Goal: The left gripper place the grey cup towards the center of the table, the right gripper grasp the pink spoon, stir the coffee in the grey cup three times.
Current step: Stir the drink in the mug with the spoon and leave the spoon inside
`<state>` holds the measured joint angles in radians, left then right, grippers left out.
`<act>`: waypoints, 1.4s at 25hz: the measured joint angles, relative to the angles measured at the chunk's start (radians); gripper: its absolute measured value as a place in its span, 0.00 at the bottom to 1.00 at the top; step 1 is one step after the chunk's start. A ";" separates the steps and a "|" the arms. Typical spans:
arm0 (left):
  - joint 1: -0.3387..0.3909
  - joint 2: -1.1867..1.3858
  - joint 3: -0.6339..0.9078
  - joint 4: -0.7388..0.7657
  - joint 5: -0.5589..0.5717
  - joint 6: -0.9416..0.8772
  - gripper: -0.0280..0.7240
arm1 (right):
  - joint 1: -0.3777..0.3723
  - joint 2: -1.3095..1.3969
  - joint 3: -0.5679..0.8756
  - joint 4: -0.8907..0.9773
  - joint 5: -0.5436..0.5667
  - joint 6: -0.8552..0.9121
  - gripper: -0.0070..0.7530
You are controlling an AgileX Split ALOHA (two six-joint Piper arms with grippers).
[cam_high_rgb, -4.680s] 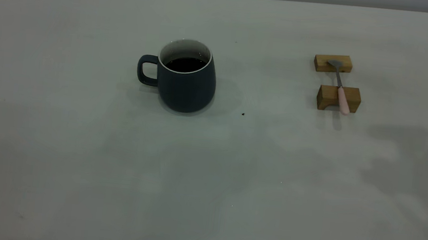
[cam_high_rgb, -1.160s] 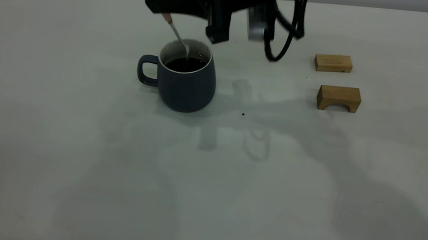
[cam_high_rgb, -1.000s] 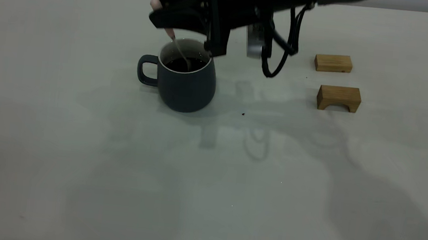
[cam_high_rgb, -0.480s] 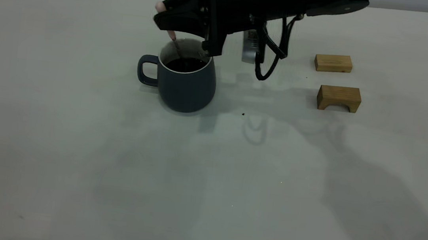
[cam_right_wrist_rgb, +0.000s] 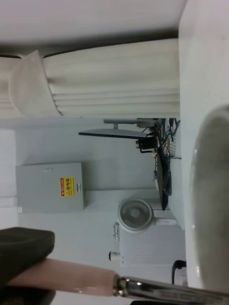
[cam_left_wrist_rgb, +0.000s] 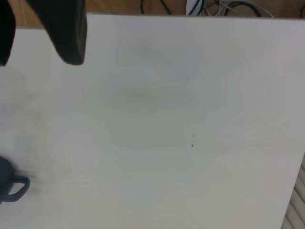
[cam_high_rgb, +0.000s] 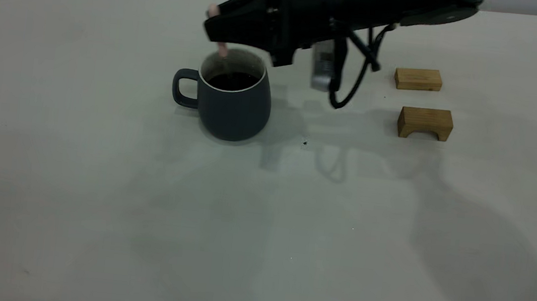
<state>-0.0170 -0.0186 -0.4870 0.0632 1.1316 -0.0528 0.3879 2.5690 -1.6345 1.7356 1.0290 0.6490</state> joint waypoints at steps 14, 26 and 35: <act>0.000 0.000 0.000 0.000 0.000 0.000 0.49 | -0.037 0.000 -0.010 -0.058 -0.047 -0.042 0.19; 0.000 0.000 0.000 0.000 0.000 0.000 0.49 | 0.007 0.000 -0.023 0.014 -0.042 0.020 0.19; 0.000 0.000 0.000 0.000 0.000 0.000 0.49 | -0.025 0.000 -0.025 -0.065 -0.072 -0.154 0.19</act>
<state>-0.0170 -0.0186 -0.4870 0.0632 1.1316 -0.0528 0.3629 2.5690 -1.6593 1.6708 0.9568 0.4951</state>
